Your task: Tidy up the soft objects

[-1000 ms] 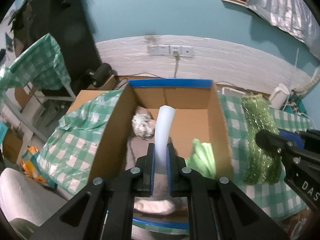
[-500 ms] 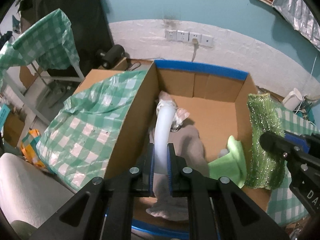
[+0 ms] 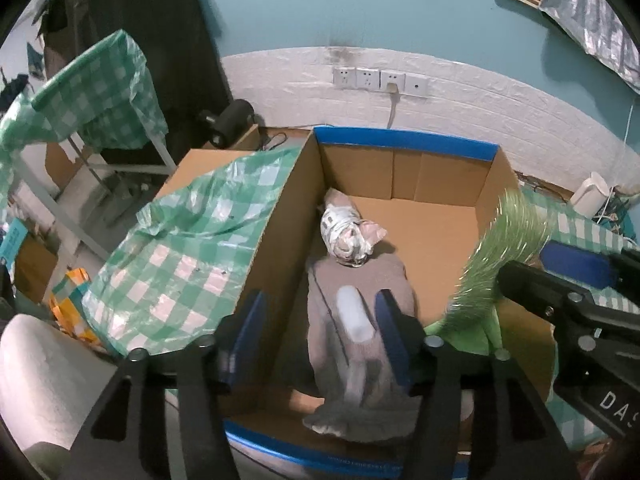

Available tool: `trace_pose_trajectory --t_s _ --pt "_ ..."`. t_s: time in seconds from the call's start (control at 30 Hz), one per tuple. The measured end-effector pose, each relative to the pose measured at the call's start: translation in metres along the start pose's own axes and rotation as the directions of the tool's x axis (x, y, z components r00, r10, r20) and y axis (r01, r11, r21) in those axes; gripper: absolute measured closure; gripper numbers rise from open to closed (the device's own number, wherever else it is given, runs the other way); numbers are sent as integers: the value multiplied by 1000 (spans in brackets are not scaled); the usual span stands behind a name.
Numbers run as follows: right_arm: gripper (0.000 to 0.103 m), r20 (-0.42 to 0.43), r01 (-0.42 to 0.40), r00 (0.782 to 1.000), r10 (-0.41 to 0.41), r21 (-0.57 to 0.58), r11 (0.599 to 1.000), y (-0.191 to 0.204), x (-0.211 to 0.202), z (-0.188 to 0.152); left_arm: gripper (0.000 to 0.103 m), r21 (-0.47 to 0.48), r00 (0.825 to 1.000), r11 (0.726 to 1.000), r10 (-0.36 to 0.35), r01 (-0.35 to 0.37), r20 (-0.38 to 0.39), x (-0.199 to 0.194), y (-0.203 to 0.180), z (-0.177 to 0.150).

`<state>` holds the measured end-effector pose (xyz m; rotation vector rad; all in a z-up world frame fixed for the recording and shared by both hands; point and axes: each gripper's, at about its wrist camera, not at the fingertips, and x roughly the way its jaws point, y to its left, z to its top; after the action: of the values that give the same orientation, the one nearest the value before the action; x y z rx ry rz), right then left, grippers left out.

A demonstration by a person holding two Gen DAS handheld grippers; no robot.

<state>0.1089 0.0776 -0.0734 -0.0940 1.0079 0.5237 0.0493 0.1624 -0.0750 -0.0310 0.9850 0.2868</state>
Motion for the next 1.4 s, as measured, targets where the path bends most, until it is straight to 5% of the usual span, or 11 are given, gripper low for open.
trace_pose_trajectory --t_s 0.7,0.9,1.4 --pt "41 109 32 993 -37 50 998 -23 -68 -18 17 41 997 998 -46 43 63 -55 -18 1" --pt "40 129 68 989 -77 74 995 -35 -88 -31 12 83 987 994 -75 64 140 -88 -33 0" --pt "39 164 71 982 -94 141 987 -63 -115 -52 11 95 988 994 -61 47 141 -99 -59 -5"
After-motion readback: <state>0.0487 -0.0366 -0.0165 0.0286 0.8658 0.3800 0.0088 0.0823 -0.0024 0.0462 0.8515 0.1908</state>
